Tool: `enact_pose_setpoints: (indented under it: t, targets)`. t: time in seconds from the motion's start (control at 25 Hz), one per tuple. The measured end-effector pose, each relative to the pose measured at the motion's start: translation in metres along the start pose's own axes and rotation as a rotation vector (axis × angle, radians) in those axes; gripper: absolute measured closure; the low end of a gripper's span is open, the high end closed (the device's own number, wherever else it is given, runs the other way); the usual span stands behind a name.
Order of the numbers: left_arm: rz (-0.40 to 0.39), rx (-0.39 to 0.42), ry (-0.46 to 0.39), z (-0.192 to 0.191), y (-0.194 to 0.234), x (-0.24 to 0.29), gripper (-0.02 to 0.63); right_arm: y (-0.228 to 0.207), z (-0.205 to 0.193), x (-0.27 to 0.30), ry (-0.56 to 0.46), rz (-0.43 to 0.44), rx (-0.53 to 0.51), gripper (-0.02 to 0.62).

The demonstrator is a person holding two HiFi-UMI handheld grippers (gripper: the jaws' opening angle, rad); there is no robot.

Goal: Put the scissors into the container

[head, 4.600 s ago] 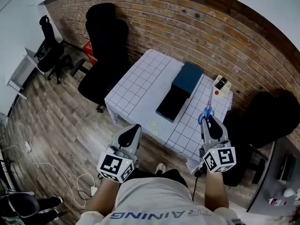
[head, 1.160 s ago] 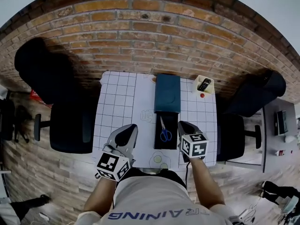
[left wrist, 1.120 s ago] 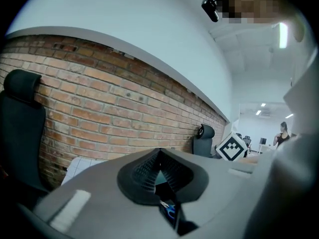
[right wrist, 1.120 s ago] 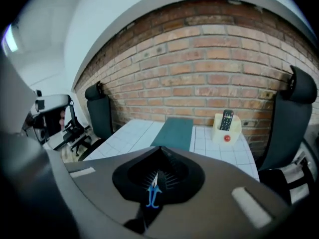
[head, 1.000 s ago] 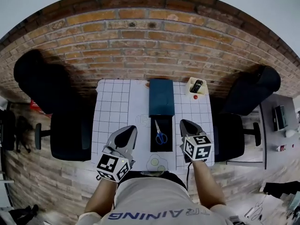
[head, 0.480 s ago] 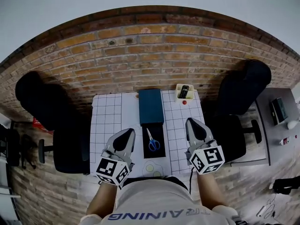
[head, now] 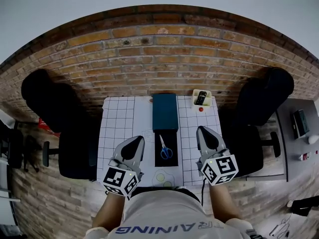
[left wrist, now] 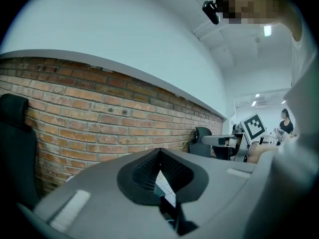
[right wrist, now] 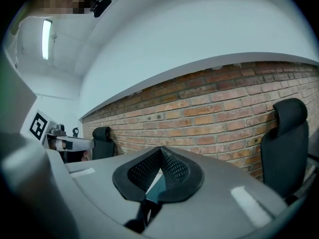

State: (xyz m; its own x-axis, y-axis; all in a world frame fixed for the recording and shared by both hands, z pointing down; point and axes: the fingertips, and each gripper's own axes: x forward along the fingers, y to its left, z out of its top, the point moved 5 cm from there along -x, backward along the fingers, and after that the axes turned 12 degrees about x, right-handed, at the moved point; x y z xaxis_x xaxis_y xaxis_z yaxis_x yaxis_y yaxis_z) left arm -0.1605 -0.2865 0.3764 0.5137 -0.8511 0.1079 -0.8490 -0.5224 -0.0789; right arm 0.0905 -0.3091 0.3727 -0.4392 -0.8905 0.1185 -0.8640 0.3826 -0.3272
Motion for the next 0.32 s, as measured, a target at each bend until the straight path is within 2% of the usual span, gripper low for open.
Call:
enact_pose_setpoints:
  t: [0.32]
  targets:
    - [0.015, -0.005, -0.001, -0.0028, 0.0034, -0.0069, 0.604, 0.0079, -0.0084, 0.0022, 0.021, 0.017, -0.004, 0.580]
